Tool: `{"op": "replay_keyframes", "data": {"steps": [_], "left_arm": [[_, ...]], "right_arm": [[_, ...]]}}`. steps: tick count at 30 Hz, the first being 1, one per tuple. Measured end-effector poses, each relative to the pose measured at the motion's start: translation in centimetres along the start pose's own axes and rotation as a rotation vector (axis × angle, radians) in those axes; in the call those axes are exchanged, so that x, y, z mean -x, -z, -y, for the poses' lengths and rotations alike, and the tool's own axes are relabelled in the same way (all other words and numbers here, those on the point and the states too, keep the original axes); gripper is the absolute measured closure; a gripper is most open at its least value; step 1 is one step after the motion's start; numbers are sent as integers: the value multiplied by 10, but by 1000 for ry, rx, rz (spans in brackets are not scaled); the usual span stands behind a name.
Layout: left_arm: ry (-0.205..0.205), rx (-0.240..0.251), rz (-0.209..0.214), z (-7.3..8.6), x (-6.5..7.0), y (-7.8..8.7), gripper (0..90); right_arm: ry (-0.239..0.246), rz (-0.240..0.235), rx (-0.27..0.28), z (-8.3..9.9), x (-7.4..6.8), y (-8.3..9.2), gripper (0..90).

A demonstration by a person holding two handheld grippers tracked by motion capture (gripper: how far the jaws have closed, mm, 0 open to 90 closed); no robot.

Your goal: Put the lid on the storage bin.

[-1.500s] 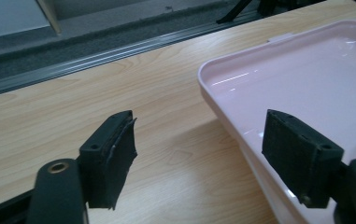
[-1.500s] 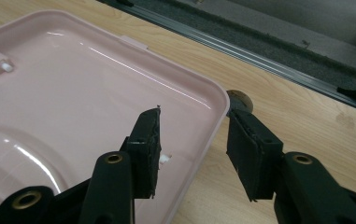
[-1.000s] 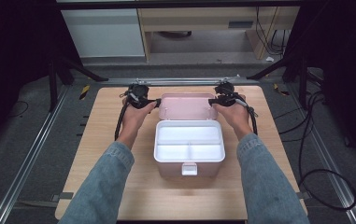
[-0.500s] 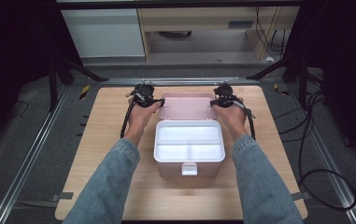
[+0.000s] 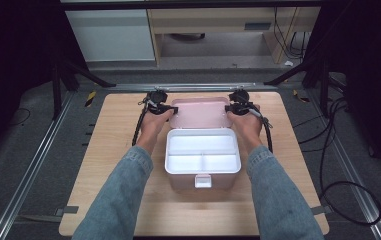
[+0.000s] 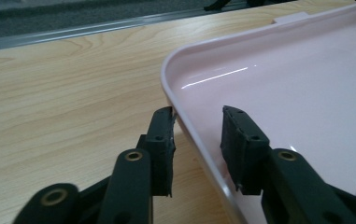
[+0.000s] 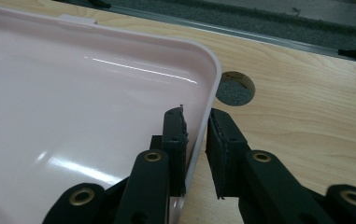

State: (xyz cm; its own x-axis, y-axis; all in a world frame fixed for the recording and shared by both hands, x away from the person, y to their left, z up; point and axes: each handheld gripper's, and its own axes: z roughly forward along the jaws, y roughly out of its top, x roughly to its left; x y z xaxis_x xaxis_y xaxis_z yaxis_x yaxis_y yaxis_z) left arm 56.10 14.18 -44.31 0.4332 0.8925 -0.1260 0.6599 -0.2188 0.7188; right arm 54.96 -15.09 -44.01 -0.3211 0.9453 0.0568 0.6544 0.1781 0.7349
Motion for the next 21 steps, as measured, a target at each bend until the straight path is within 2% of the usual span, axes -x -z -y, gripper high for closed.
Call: {"op": "replay_keyframes", "data": {"steps": [3,9,14,17,21], "left_arm": [[-8,14,-17,-2,2,4,702],[-41,50,-45,-6,9,18,744],[-40,99,-66,-10,16,31,779],[-27,124,-68,-12,18,37,793],[-24,136,-68,-13,19,41,800]], "right_arm": [[-1,1,8,0,0,1,779],[-5,9,36,-1,0,9,779],[2,12,60,-5,0,18,782],[-42,-20,83,-7,3,22,761],[-31,-10,84,-13,2,25,721]]}}
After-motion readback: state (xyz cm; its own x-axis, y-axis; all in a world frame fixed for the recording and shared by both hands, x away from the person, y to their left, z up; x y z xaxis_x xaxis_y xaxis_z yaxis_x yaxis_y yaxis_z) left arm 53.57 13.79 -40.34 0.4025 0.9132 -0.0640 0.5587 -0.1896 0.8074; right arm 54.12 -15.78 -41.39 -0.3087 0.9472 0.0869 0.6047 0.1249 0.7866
